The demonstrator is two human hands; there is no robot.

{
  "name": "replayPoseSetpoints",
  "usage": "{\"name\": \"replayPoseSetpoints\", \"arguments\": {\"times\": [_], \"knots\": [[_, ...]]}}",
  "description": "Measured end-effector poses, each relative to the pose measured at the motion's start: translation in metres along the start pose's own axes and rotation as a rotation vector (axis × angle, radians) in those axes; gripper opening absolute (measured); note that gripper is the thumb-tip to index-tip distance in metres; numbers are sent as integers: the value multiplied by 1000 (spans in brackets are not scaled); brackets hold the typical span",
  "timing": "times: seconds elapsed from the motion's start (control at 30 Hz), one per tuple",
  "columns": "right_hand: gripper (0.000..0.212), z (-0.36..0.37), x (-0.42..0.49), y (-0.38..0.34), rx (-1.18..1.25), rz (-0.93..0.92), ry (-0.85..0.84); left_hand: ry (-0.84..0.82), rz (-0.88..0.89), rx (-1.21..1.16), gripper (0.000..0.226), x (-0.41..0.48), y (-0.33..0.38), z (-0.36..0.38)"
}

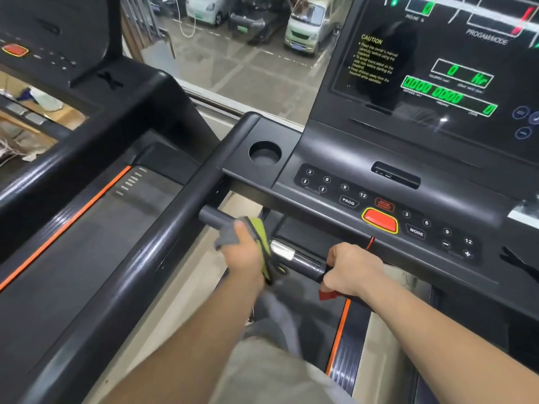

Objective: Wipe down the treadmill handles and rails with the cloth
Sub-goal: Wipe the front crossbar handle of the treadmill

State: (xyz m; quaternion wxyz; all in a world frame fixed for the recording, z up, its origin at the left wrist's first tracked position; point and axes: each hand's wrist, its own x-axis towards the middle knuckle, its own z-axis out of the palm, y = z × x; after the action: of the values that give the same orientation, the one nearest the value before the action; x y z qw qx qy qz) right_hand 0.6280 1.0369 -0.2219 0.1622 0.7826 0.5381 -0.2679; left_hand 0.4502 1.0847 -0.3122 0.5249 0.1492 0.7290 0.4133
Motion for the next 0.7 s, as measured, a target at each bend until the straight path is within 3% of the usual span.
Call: {"name": "replayPoseSetpoints", "arguments": {"times": [0.07, 0.17, 0.23, 0.33, 0.53, 0.63, 0.7], "knots": [[38, -2, -1, 0, 6, -3, -10, 94, 30, -10, 61, 18, 25, -9], [35, -2, -2, 0, 2, -2, -16, 216, 64, -64, 77, 4, 23, 7], [37, 0, 0, 0, -4, -6, -9, 214, 34, -56, 81, -23, 12, 19], [36, 1, 1, 0, -10, -15, 19, 26, 44, 15, 74, -63, -22, 33], [10, 18, -14, 20, 85, -119, 141, -374, -96, 204, 57, -92, -75, 23], [58, 31, -26, 41, 345, -160, 125, -500, -191, 213, 64, -80, -55, -10], [75, 32, -29, 59, 441, -170, 148, -516, -240, 128, 73, -68, -33, -25]]}}
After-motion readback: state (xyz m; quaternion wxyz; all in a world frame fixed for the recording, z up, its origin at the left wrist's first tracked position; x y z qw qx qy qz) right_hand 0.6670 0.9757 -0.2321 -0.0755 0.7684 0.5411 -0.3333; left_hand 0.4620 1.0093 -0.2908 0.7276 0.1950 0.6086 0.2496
